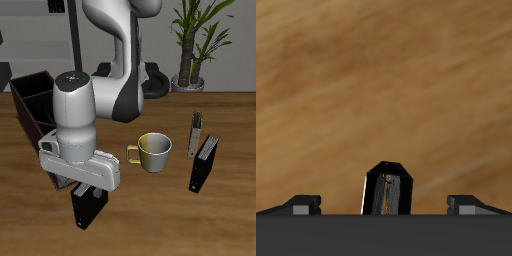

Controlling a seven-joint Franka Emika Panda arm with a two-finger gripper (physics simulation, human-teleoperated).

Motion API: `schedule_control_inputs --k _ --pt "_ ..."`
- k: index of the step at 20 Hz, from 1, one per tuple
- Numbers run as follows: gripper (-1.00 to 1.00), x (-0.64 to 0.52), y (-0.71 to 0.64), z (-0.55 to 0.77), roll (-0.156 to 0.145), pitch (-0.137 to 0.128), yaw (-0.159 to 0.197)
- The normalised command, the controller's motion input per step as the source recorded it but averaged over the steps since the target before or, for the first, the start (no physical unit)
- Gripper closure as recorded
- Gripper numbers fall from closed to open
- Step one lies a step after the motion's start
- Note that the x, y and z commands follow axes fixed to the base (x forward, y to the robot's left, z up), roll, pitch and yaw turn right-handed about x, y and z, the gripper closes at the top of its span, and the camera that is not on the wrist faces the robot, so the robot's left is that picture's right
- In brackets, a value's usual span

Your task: Place the right black book into the right desk caddy's front compartment

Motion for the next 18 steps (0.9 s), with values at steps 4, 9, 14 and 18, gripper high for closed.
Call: schedule_control_inputs --k 4,9,14,18 --pt "-1.0 0.05 0.02 -0.28 0.0 0.034 -0.012" --pt "-1.0 0.02 0.05 -0.33 0.011 0.048 -0.002" --pt "1.0 -0.02 -0.02 -0.2 0.0 0.025 -0.002" --pt "1.0 -0.05 -0.1 -0.05 -0.008 0.004 0.001"
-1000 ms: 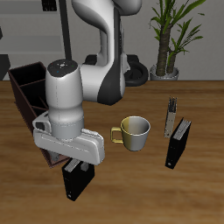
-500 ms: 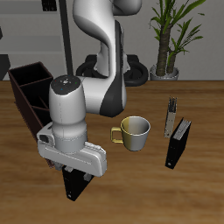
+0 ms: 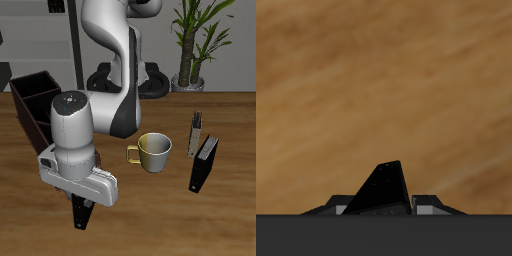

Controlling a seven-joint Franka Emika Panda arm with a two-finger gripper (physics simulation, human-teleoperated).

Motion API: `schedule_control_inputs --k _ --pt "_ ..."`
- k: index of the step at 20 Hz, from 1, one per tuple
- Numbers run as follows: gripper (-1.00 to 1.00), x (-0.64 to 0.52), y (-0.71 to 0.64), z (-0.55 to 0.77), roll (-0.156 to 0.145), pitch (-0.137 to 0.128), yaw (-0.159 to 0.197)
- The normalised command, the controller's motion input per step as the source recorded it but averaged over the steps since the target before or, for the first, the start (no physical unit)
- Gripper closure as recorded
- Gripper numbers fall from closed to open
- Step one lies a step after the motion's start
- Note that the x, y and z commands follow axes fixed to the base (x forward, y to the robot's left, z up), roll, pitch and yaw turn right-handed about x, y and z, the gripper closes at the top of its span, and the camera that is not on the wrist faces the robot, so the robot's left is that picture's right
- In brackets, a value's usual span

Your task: Place the right black book into the right desk caddy's front compartment

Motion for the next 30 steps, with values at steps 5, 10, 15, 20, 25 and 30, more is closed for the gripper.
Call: schedule_control_inputs --k 5,10,15,20,25,30 --pt "1.0 -0.06 -0.05 0.1 -0.007 -0.005 0.002" --pt "1.0 -0.14 0.05 0.36 0.013 -0.046 0.02" --pt "1.0 -0.26 0.12 0.63 0.026 -0.074 0.052" --pt "1.0 -0.36 0.2 0.68 0.022 -0.065 0.057" --pt "1.0 -0.45 0.2 0.81 0.018 -0.08 0.039" --pt "1.0 -0.43 0.21 0.67 0.011 -0.064 0.064"
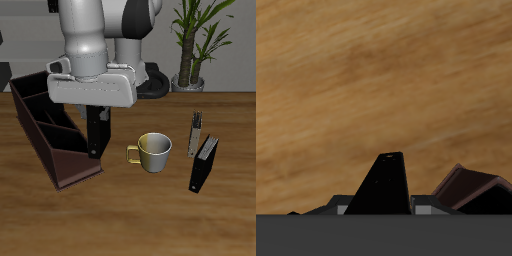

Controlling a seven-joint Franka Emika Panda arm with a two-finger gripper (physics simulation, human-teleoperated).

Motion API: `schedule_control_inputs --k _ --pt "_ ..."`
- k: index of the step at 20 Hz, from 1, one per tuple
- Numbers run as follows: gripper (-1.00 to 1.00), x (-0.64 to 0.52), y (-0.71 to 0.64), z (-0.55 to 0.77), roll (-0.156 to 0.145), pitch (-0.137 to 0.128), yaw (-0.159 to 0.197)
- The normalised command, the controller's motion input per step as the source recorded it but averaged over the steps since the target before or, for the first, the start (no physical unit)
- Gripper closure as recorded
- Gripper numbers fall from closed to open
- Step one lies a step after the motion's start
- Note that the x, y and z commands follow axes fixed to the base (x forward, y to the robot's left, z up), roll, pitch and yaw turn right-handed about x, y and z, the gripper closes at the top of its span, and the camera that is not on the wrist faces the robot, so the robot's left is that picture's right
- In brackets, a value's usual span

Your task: Place the right black book into the right desk caddy's front compartment

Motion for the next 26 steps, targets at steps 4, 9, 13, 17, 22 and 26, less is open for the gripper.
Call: schedule_control_inputs --k 4,9,13,17,22,26 --pt "1.0 -0.41 0.2 0.54 0.014 -0.059 0.047" --pt "1.0 -0.36 0.12 0.34 0.021 -0.012 0.064" --pt "1.0 -0.59 0.02 0.24 -0.017 0.017 0.111" --pt "1.0 -0.43 -0.05 0.07 -0.008 0.052 0.11" --pt "1.0 -0.49 -0.03 -0.02 0.001 0.037 0.108" --pt "1.0 -0.34 -0.1 -0.06 -0.022 0.027 0.092"
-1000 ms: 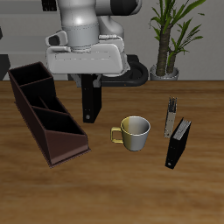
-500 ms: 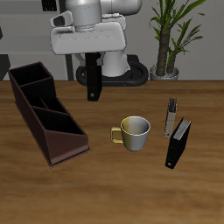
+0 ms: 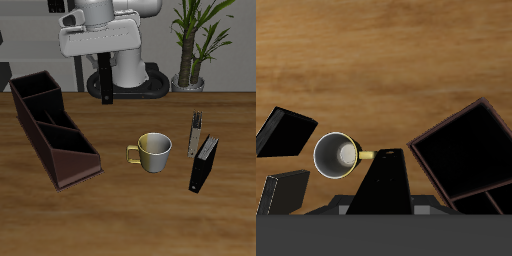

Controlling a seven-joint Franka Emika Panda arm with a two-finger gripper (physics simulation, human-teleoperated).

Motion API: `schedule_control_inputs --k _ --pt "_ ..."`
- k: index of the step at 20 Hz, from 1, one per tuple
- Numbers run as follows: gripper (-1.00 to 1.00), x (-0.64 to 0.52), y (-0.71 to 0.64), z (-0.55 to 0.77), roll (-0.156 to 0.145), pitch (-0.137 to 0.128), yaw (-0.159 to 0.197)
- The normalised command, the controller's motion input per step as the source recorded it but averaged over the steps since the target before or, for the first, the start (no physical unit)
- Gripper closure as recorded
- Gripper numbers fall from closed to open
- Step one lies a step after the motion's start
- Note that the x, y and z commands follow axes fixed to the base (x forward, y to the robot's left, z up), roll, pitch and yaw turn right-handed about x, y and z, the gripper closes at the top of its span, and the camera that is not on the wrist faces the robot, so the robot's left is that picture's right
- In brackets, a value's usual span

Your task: Place the right black book into the right desk caddy's front compartment

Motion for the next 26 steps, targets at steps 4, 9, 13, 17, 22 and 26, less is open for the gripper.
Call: schedule_control_inputs --k 4,9,13,17,22,26 --pt "1.0 -0.36 -0.24 -0.08 -0.059 0.035 0.102" --pt "1.0 -0.29 -0.23 -0.08 -0.053 0.015 0.088" --pt "1.0 -0.22 -0.25 0.02 -0.082 0.009 0.067" --pt "1.0 -0.22 -0.19 -0.02 -0.068 0.012 0.054" --pt "1.0 -0.18 -0.22 -0.09 -0.063 0.02 0.086" --pt "1.0 -0.07 -0.22 -0.1 -0.053 0.002 0.054"
